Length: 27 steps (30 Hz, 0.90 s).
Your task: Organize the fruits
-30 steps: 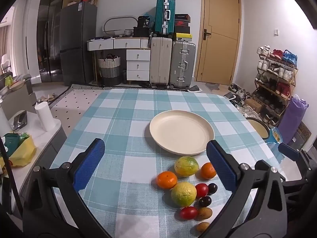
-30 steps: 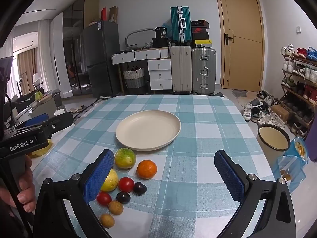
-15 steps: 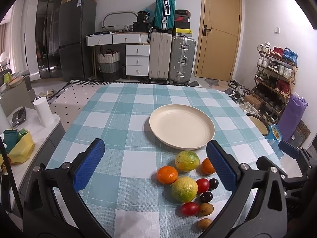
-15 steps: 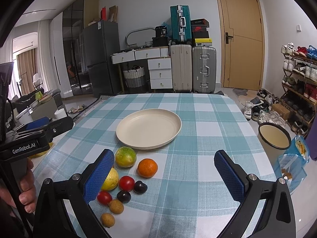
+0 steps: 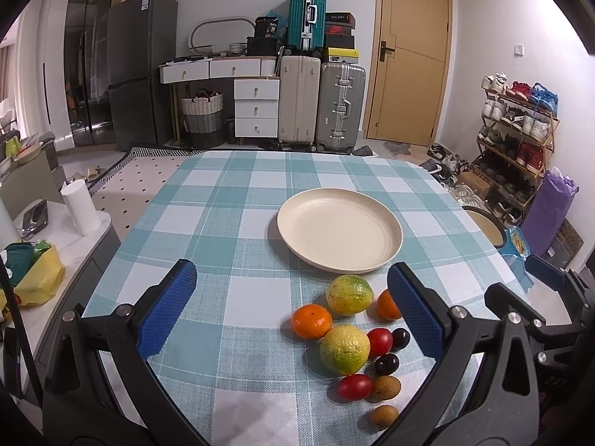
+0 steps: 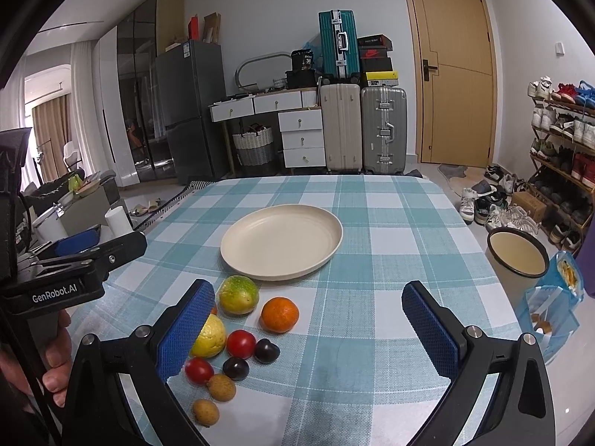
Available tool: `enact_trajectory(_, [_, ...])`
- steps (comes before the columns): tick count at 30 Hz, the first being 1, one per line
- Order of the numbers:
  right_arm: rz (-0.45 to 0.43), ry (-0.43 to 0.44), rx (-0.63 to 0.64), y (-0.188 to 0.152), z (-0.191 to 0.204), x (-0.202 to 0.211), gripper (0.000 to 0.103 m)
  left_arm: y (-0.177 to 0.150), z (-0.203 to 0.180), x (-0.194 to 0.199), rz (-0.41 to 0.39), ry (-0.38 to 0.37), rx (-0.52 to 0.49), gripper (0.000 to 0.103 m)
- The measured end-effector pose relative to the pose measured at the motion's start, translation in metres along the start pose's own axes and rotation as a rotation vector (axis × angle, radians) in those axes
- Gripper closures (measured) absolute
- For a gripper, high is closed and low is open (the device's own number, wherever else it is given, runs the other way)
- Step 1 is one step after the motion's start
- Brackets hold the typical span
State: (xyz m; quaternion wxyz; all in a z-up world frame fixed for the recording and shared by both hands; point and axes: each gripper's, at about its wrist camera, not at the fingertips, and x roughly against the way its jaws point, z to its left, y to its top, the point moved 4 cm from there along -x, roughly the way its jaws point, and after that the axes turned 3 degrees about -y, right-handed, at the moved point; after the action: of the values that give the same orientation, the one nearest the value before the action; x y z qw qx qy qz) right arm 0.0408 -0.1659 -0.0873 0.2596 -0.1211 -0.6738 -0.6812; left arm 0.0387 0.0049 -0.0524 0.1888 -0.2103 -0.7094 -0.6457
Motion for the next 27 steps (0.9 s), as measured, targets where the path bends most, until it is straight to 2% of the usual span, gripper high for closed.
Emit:
enact_trajectory(20, [-0.001, -0.004, 0.007, 0.000, -0.001, 0.001, 0.000, -0.003, 0.000, -0.001, 0.004, 0.003, 0.000, 0.001])
enact_trajectory(27, [-0.001, -0.004, 0.010, 0.000, -0.001, 0.001, 0.000, -0.014, 0.005, -0.009, 0.028, -0.013, 0.010, 0.001])
